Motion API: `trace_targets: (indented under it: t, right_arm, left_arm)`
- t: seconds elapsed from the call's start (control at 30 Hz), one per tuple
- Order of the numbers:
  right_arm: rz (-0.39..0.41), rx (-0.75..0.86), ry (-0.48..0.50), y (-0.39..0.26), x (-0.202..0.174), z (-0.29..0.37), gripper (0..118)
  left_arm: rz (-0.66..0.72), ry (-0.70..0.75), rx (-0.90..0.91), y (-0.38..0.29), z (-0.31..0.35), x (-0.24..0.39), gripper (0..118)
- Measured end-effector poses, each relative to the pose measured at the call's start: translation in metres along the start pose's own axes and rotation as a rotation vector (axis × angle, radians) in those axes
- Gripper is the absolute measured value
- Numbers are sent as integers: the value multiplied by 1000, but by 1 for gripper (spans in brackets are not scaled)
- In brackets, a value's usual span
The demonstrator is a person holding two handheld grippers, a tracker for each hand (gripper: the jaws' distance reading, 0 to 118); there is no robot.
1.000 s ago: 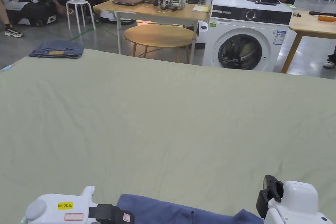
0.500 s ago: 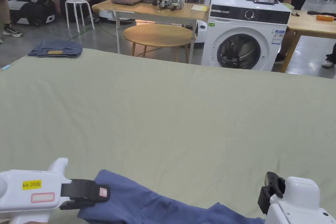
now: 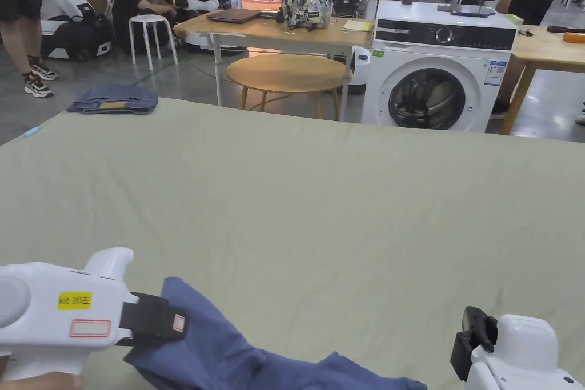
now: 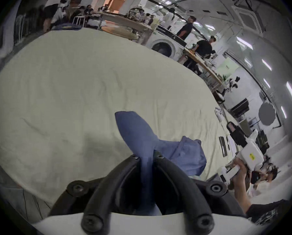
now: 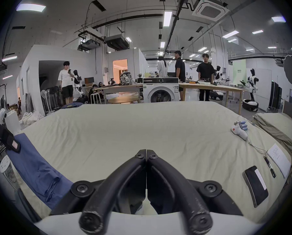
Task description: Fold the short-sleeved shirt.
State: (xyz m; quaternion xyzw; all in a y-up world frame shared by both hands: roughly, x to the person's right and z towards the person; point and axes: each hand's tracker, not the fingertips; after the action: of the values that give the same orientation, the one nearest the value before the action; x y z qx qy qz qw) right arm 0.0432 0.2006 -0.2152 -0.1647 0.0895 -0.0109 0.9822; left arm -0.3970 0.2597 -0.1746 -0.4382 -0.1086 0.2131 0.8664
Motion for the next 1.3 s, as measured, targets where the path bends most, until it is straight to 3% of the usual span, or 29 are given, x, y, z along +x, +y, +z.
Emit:
trace_targets:
  t: [0.43, 0.63, 0.87, 1.07, 1.13, 1.2, 1.23, 1.3]
  right_arm:
    - [-17, -11, -36, -1, 21, 3, 0]
    - [-25, -19, -62, -2, 33, 7, 0]
    - [-35, -29, -87, -4, 41, 10, 0]
    - [-40, -37, -93, -7, 42, 11, 0]
    - [-40, -39, -91, -8, 42, 12, 0]
    - [-39, -39, -92, -8, 42, 12, 0]
    - [-37, -39, -91, -8, 42, 12, 0]
    - [-36, -39, -91, -8, 42, 13, 0]
  left_arm:
    - [-146, -106, -118, -9, -66, 112, 3]
    - [-256, -51, -234, -24, -126, 159, 3]
    - [-279, -23, -332, -48, -194, 185, 3]
    - [-233, -4, -352, -59, -214, 187, 3]
    - [-209, -18, -353, -58, -212, 182, 12]
    - [-179, -76, -345, -56, -200, 178, 39]
    - [-168, -100, -342, -54, -193, 177, 45]
    - [-150, -131, -325, -50, -175, 174, 46]
